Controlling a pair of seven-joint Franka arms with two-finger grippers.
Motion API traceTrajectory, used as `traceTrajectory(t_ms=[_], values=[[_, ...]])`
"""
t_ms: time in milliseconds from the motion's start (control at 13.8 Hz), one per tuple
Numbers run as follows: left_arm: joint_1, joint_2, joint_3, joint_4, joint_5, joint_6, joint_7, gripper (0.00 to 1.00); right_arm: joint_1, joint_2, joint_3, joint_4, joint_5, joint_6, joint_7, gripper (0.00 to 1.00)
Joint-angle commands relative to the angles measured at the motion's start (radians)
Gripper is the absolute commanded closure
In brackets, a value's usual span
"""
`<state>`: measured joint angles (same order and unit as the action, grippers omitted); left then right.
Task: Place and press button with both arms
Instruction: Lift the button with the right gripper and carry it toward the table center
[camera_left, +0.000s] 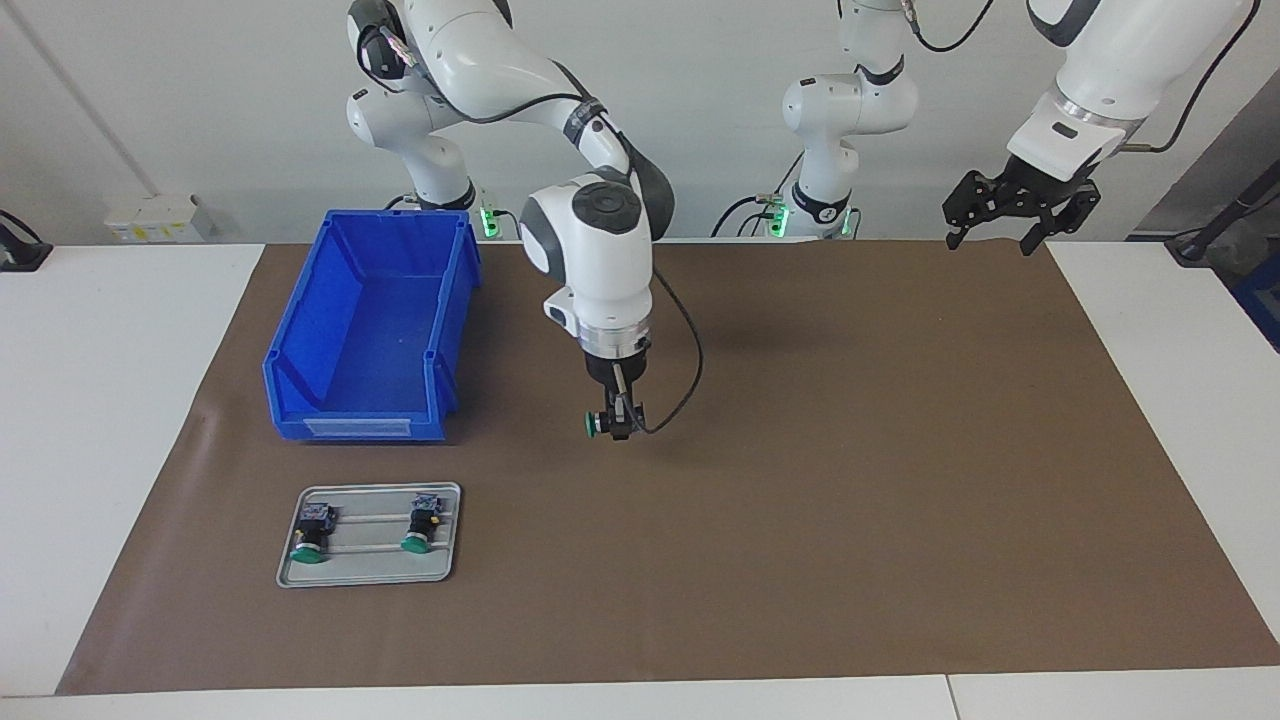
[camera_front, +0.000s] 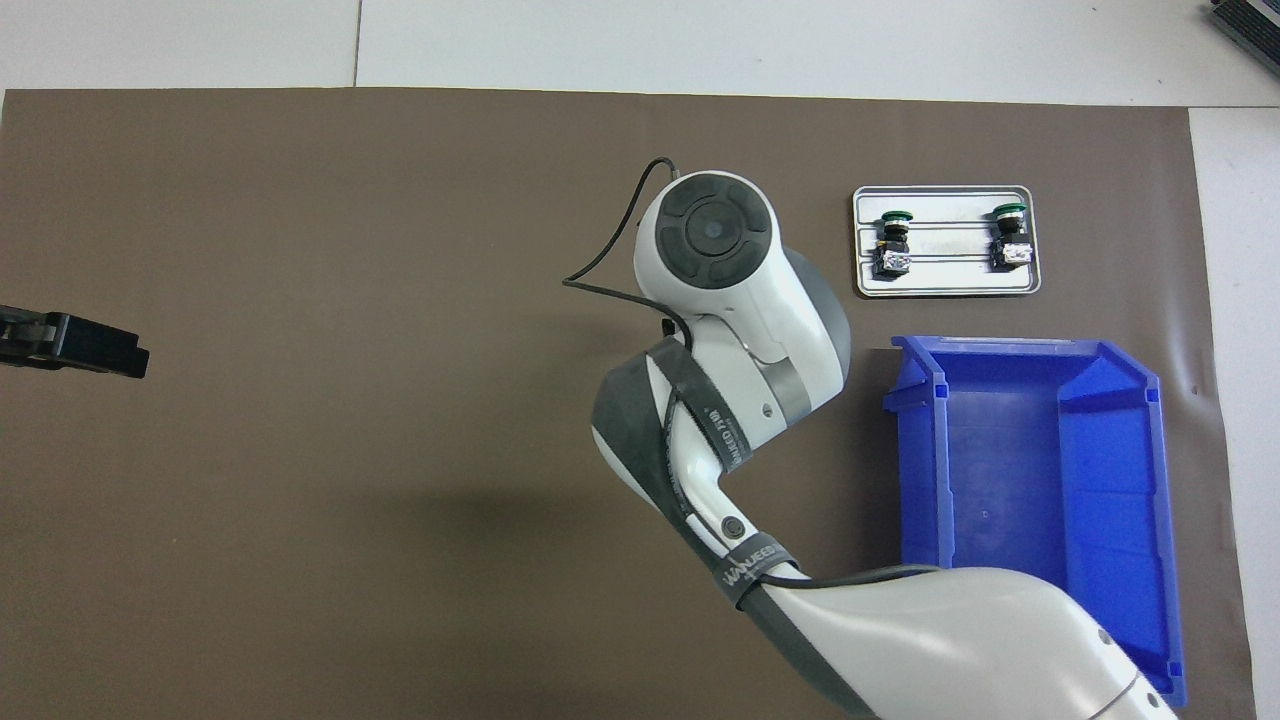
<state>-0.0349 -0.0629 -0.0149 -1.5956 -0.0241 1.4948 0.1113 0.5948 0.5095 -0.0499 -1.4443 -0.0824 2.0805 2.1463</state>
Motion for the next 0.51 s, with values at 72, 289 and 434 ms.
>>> traceTrajectory(t_ms=[72,289,434], values=[[0.007,-0.011,-0.005,-0.009,0.007,-0.010,0.002,0.00,0.052,0.063,-0.001,0.002,-0.050,0.085,0.141,1.00],[0.007,-0.011,-0.005,-0.009,0.007,-0.010,0.002,0.00,0.099,0.099,-0.001,0.002,-0.048,0.127,0.159,1.00],[0.007,-0.011,-0.005,-0.009,0.007,-0.010,0.002,0.00,0.112,0.115,-0.001,-0.001,-0.049,0.147,0.196,1.00]])
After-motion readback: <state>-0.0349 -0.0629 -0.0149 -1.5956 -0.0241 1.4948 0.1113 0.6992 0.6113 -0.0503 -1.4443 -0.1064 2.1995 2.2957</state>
